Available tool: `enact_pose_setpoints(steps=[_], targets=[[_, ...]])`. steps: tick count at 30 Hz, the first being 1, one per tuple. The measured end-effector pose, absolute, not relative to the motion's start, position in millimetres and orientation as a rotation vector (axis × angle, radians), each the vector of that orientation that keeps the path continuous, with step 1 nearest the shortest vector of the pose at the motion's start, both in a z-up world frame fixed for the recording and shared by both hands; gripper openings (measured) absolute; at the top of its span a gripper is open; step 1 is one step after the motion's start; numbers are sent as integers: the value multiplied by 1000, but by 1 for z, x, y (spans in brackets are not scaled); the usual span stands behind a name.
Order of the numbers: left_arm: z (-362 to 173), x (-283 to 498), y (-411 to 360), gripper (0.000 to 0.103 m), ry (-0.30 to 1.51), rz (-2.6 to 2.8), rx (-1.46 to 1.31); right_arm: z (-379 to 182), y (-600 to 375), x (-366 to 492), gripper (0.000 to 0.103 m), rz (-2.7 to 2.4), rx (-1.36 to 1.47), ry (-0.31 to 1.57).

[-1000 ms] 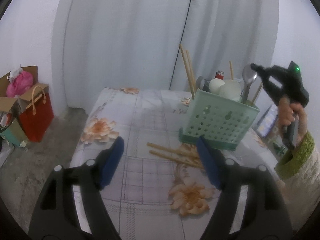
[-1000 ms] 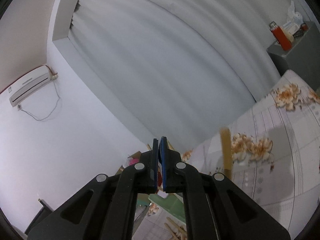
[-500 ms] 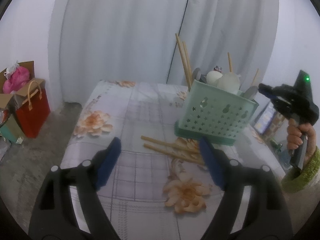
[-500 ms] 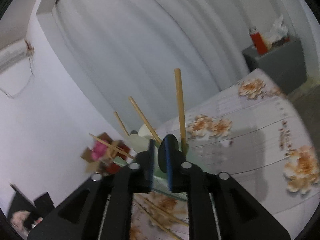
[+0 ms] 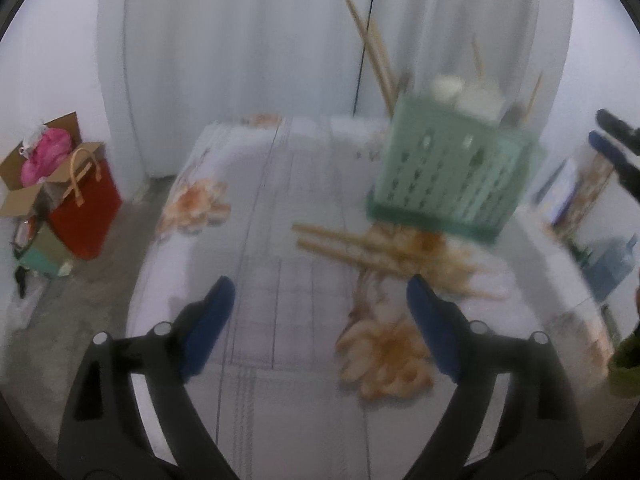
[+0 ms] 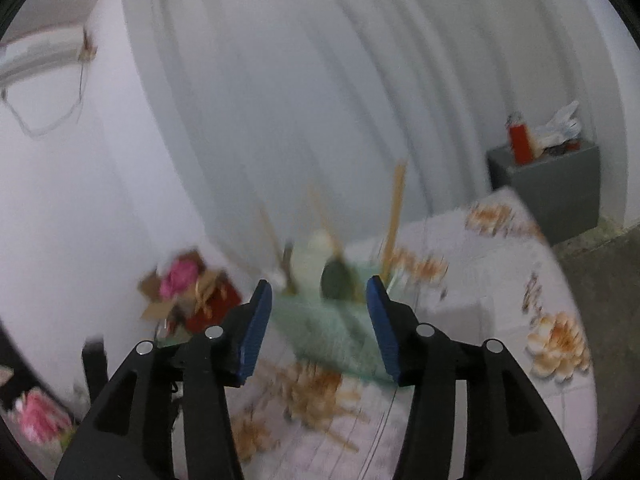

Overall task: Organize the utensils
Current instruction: 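Lower the right tool's spoon into the caddy and open the right tool, then grasp two wooden chopsticks on the table with the right tool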

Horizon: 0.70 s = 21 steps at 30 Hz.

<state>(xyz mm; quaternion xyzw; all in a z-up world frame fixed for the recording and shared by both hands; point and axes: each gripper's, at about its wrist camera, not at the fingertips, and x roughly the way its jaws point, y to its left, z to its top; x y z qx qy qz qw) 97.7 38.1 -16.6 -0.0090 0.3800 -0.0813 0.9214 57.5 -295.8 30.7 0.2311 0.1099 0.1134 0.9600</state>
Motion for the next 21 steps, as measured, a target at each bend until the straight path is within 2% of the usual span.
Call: enact_pose_setpoints(steps=[8,16,21], targets=[[-59,107,26,84,978,-31,59,-31,-245,128,51,289,356,634],[-73,106,30,95,1007,90,38,-53,-231,176,51,280,265,736],[-74,107,31,95,1003,103,14,-65,-222,189,51,290,243,790]])
